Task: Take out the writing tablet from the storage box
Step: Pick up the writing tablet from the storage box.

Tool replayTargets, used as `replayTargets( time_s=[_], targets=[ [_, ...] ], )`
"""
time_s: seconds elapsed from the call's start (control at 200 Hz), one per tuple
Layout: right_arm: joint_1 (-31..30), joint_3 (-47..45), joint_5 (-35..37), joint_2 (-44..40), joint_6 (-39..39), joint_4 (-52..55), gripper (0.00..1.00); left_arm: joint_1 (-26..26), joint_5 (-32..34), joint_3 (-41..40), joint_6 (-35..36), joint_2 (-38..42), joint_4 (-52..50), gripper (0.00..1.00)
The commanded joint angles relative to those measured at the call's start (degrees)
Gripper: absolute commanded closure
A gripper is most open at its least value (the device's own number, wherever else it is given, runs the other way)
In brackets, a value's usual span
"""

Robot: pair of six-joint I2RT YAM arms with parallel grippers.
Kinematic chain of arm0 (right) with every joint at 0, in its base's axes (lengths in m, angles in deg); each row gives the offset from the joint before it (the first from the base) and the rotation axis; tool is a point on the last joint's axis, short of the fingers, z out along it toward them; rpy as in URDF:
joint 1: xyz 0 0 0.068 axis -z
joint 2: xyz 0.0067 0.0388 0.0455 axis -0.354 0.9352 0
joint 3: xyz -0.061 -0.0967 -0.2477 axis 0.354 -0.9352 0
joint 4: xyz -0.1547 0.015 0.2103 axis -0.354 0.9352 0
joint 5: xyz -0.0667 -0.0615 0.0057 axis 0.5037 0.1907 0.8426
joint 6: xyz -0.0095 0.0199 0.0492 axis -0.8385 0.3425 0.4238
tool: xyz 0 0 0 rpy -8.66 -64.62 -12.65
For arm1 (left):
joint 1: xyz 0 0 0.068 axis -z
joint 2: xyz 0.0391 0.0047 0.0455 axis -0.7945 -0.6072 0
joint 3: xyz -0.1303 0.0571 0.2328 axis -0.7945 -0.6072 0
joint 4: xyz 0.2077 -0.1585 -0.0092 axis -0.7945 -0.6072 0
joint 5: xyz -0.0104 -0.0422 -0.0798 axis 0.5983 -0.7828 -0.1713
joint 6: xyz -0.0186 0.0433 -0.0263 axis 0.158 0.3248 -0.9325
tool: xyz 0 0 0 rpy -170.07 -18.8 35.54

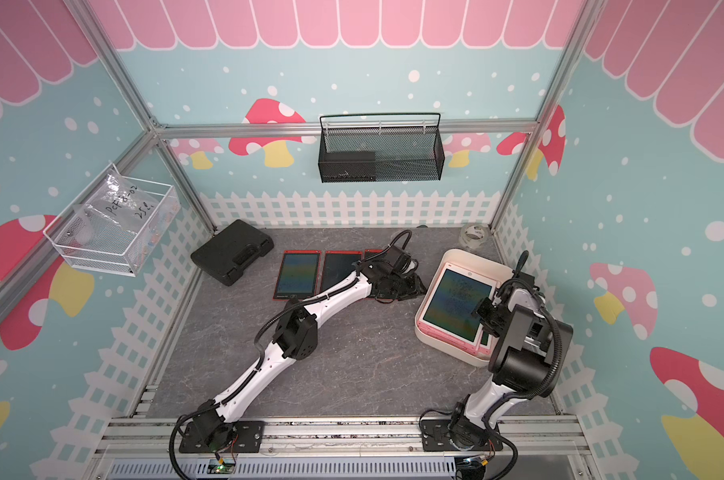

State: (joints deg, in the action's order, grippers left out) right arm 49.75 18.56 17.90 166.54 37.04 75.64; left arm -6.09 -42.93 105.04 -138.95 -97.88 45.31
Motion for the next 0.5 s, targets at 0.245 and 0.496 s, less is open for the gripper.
replayTargets(
  time_s=[0.245,0.496],
  targets=[
    [-0.33,-3.65,-16.62,-1.04,-2.22,-4.93,0.43,0.50,-1.57,2.46,-0.95,-0.04,1.21,0.51],
    [-0.28,-4.67,-19.93,-1.56,-2.54,-6.53,0.45,0.85,-1.92,2.55,-1.20,-0.40,1.17,0.51]
  ],
)
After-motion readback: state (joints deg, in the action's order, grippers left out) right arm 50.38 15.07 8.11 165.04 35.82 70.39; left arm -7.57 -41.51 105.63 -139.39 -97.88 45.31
